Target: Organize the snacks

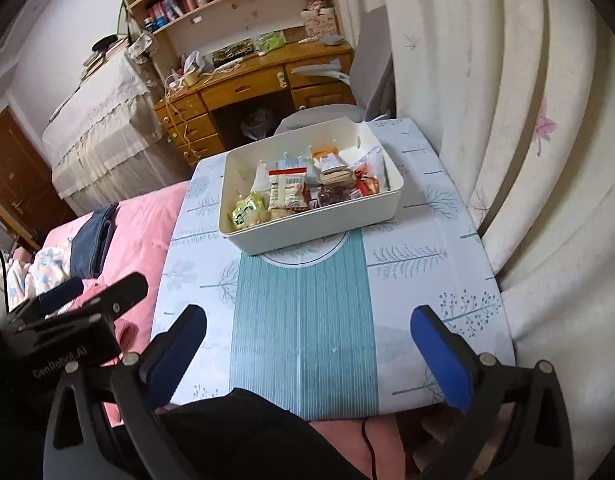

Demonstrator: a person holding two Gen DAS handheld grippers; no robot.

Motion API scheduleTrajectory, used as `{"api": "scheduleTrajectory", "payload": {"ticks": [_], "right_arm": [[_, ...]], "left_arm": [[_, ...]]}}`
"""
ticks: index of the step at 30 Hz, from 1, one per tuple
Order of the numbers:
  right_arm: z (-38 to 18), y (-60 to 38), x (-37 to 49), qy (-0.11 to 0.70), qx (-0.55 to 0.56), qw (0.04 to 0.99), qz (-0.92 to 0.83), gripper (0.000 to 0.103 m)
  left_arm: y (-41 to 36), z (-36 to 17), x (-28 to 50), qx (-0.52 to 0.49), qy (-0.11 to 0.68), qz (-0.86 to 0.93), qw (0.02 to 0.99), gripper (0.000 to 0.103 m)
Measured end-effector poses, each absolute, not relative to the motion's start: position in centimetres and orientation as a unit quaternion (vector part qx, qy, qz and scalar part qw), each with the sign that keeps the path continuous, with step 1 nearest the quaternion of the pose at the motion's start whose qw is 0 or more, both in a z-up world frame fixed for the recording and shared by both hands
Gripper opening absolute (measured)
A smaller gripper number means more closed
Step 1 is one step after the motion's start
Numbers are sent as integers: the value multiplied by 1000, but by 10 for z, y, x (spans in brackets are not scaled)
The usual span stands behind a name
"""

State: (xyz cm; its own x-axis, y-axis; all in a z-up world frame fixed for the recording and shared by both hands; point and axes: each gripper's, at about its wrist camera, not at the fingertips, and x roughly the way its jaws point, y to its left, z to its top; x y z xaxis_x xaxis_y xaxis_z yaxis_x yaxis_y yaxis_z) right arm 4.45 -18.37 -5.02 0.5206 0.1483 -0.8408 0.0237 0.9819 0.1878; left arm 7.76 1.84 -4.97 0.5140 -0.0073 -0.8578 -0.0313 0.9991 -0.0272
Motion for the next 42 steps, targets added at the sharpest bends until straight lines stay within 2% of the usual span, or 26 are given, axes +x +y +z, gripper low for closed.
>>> {"api": "scheduleTrajectory", "payload": {"ticks": [42], "right_arm": [[-68, -170, 59, 528, 95, 842, 53, 103]], "left_arm": [[19, -58, 94, -9, 500, 12, 866, 102]]}}
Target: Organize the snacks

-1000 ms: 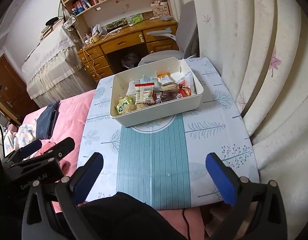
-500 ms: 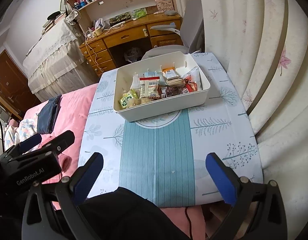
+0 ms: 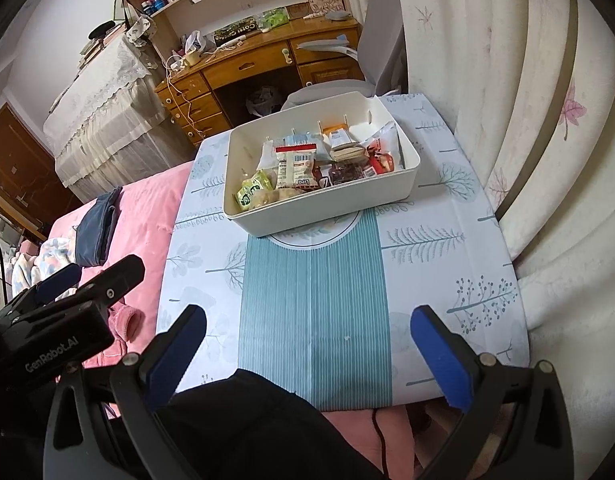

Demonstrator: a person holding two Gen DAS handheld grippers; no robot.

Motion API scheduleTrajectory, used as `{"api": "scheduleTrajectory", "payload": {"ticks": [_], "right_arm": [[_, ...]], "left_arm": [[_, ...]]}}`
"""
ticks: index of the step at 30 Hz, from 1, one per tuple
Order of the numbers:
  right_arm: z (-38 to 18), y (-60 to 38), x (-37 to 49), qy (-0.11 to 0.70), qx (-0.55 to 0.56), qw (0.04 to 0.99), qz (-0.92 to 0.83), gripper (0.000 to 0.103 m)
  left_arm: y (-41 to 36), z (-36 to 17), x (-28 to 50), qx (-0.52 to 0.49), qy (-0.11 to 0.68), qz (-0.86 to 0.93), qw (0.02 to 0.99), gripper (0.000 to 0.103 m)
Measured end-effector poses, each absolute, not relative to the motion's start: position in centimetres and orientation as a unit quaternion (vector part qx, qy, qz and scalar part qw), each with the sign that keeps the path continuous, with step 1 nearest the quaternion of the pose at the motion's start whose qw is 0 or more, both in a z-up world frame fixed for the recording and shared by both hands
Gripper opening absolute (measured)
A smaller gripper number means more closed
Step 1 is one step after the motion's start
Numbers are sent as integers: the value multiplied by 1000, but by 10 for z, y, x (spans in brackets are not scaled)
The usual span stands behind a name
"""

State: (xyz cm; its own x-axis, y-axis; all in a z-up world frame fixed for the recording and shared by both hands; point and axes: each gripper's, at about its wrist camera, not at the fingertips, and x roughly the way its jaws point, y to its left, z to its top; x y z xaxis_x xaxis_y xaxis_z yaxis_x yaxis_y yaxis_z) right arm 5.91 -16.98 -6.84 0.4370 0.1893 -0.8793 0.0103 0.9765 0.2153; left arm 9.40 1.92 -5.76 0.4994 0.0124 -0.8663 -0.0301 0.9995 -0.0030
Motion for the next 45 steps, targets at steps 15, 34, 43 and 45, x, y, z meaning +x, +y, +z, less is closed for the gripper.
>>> {"api": "scheduleTrajectory", "payload": {"ticks": [15, 34, 43, 45], "right_arm": [[-74, -179, 58, 537, 104, 836, 50, 103], [-77, -183, 56, 539, 105, 834, 48, 103], [-79, -184, 53, 541, 106, 833, 46, 103], [-80, -184, 52, 542, 106, 833, 45, 103]], "left_arm": [[11, -60, 95, -4, 502, 6, 865, 102], [8, -61, 95, -4, 502, 7, 865, 102], [7, -60, 95, -2, 502, 7, 865, 102], [7, -61, 94, -1, 502, 6, 865, 102]]}}
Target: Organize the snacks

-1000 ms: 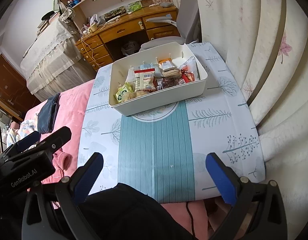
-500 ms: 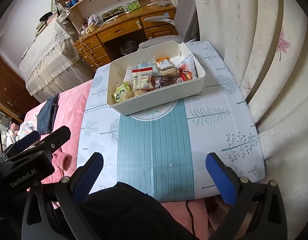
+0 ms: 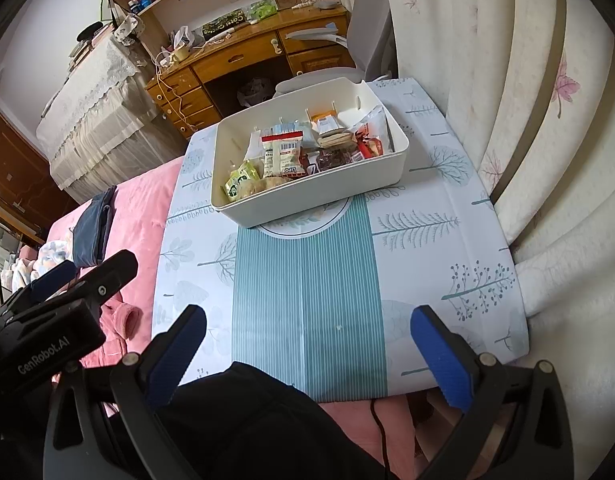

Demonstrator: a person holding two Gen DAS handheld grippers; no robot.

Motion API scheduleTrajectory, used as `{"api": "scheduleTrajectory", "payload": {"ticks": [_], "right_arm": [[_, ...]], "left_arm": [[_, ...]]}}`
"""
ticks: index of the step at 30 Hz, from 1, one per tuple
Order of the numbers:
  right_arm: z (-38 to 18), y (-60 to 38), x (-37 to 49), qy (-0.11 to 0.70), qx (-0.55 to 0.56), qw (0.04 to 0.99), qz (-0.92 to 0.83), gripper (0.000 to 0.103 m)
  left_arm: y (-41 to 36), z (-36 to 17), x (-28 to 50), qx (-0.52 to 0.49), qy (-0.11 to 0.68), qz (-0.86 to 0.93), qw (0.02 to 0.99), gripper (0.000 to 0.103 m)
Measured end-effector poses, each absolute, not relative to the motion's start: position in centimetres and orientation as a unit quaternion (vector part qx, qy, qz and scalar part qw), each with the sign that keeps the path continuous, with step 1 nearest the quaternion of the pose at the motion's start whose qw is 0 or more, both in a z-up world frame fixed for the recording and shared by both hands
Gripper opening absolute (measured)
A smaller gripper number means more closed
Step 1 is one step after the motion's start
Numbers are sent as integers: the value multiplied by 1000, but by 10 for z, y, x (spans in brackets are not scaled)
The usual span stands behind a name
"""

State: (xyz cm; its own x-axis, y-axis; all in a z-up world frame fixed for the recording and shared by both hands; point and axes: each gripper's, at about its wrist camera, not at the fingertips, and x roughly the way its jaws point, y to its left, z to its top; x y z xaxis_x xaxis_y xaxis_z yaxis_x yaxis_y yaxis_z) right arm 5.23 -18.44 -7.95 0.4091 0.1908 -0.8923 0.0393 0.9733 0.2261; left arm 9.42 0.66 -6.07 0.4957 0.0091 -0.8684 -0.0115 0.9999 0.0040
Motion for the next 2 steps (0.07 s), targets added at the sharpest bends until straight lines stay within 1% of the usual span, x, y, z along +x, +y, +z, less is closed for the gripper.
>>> {"api": "scheduleTrajectory", "payload": {"ticks": [2], "right_arm": [[-79, -184, 53, 541, 106, 833, 45, 103]], "left_arm": [[7, -61, 94, -1, 502, 6, 865, 102]]}}
